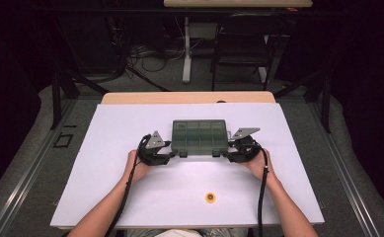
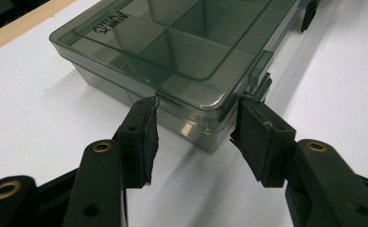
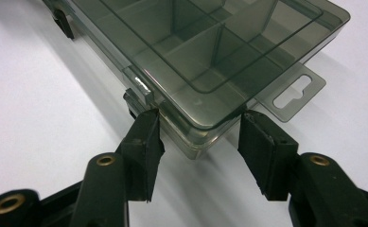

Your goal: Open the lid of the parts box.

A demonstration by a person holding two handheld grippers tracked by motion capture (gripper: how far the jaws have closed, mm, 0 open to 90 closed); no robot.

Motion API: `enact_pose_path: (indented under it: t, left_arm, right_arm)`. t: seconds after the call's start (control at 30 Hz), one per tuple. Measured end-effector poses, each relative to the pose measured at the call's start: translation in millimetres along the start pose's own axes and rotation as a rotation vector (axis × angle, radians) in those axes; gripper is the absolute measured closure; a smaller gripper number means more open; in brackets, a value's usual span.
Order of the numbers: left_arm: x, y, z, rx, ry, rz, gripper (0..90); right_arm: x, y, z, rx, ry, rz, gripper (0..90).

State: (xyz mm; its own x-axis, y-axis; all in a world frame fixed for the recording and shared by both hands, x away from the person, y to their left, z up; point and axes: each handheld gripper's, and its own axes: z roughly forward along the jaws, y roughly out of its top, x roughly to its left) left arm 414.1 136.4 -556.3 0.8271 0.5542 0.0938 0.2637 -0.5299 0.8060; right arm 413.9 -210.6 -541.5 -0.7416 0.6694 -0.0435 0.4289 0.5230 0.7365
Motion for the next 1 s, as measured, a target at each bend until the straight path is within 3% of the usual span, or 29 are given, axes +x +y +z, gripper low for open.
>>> enact_pose_path:
  t: [1.0]
  left_arm:
    - [-1.0,-1.1,-1.3,-0.016,0.009,-0.003,51.7]
  right_arm:
    - [0.8,1.3,-3.1,-0.015,-0.010,0.017,50.9]
